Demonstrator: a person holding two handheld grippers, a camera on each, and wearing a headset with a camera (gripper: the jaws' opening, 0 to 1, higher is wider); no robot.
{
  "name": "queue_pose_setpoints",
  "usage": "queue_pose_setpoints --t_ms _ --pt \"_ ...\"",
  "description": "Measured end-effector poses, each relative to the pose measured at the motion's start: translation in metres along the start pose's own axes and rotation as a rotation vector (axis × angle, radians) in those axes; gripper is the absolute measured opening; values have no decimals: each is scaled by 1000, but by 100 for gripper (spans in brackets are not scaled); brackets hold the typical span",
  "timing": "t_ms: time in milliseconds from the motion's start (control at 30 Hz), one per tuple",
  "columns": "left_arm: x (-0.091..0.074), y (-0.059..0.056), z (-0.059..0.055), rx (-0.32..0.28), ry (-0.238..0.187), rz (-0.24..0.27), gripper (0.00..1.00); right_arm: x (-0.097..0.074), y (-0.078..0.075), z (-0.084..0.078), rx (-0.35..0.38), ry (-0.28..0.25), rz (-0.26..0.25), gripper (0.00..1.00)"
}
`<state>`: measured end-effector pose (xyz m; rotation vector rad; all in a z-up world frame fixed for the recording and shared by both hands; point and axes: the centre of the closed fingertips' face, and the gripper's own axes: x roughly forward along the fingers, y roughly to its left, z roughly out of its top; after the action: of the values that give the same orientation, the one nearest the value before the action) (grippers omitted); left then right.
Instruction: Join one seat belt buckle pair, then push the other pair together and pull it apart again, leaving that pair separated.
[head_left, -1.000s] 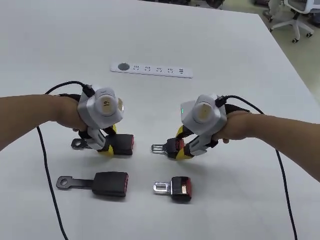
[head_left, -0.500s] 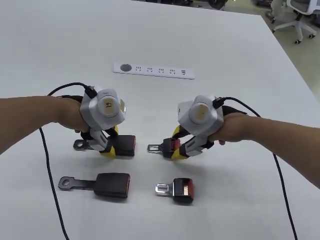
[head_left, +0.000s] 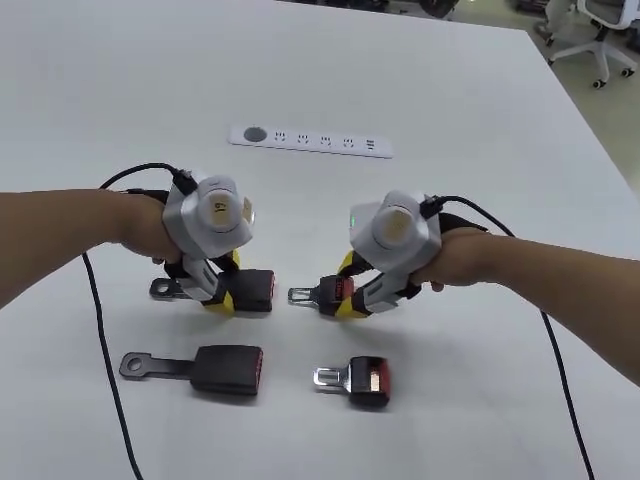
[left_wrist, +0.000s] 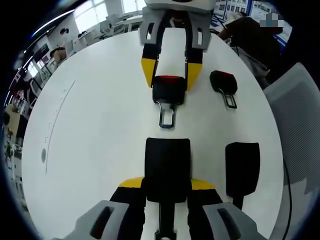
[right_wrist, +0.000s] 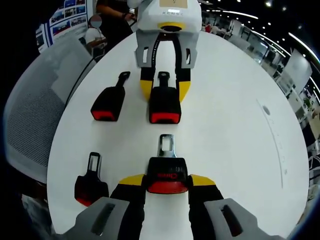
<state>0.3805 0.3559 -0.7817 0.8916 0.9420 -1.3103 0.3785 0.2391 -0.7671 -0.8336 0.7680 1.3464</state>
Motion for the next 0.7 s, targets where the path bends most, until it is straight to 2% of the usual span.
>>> queue_pose_setpoints --t_ms 700 --pt "1 0 -1 9 7 -11 32 13 0 18 -2 -30 9 29"
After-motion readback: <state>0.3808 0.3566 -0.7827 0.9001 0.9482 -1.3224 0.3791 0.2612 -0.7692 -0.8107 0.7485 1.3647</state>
